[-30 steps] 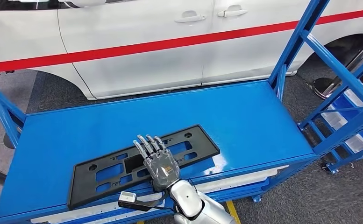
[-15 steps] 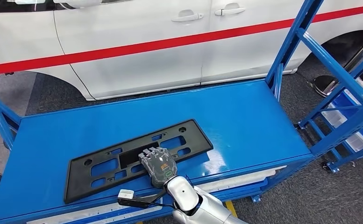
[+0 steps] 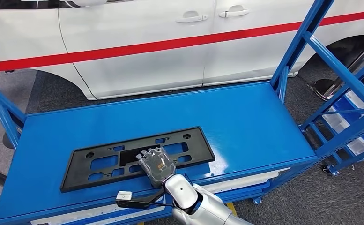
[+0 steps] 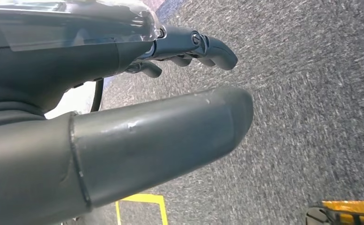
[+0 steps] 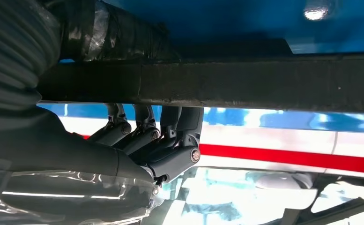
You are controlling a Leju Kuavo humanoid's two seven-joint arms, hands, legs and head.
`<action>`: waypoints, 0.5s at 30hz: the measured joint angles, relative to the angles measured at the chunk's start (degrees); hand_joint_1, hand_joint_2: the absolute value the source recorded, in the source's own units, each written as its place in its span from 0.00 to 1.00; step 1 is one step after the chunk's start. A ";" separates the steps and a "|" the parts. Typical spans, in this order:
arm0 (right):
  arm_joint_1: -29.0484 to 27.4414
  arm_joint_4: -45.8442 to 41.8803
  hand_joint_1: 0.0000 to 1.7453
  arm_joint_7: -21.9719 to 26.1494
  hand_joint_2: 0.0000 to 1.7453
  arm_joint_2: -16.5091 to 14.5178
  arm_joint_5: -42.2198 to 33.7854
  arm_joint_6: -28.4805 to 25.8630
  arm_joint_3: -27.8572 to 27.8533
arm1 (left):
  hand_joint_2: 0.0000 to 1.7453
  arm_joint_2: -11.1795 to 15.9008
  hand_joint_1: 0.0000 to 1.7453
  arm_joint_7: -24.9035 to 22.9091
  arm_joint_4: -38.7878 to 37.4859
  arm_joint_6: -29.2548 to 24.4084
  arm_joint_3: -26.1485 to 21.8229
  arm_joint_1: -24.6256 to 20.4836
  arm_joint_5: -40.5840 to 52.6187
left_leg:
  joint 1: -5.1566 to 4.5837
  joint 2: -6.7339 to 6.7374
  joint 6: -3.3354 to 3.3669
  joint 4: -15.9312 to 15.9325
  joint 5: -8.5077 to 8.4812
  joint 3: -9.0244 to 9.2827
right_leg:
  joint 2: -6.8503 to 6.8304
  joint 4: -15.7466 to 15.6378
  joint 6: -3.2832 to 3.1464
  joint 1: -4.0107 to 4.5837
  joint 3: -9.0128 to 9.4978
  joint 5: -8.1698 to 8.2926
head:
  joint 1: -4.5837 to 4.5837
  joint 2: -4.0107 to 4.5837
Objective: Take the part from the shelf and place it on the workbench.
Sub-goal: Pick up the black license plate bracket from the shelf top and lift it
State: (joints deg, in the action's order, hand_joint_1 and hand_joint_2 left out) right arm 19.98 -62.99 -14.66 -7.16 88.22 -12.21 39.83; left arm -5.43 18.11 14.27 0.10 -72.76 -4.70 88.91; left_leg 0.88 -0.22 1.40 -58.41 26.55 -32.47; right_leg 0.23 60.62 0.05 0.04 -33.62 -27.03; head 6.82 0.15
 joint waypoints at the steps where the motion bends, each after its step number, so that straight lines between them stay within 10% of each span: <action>1: -0.06 -0.55 1.00 0.67 1.00 0.02 -1.15 0.10 -0.01 | 0.00 -0.02 0.00 -0.01 0.00 -0.01 0.02 0.01 -0.12 | -0.06 -0.03 -0.28 0.00 0.04 -0.02 | 0.03 -1.56 -0.23 0.18 0.64 0.17 | -0.01 0.00; 5: -1.34 -6.45 1.00 8.54 1.00 0.16 -14.94 -3.90 -0.09 | 0.00 -0.10 0.00 0.20 0.00 -0.14 0.01 0.22 -1.25 | 0.13 0.07 -1.60 -0.77 0.94 -0.08 | 0.19 -2.75 -1.29 0.10 1.29 0.43 | -0.02 0.00; 10: -7.40 -25.20 1.00 24.28 1.00 0.62 -46.61 -14.29 -0.82 | 0.00 -0.41 0.00 1.31 0.00 -0.82 -0.20 0.67 -2.13 | 0.33 0.10 -2.51 -15.56 8.28 -6.67 | -0.11 -3.12 -2.10 -0.07 1.66 0.49 | -0.05 0.00; 15: -11.60 -41.39 1.00 32.38 1.00 2.01 -62.96 -15.51 -2.65 | 0.00 -0.68 0.00 1.88 0.00 -0.92 -0.48 1.16 -2.43 | 0.58 0.04 -2.52 -2.88 1.36 -0.54 | 0.04 -1.74 -1.09 -0.25 1.36 -0.50 | -0.03 0.00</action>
State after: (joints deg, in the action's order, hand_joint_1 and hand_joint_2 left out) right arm 8.38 -104.38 17.72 -5.16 25.26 -27.72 37.18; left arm -6.10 19.99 14.27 -0.83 -73.24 -3.54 86.49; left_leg 1.46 -0.18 -1.12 -61.30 27.90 -33.01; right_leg 0.27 58.87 -1.04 -0.21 -32.26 -27.54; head 6.79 0.15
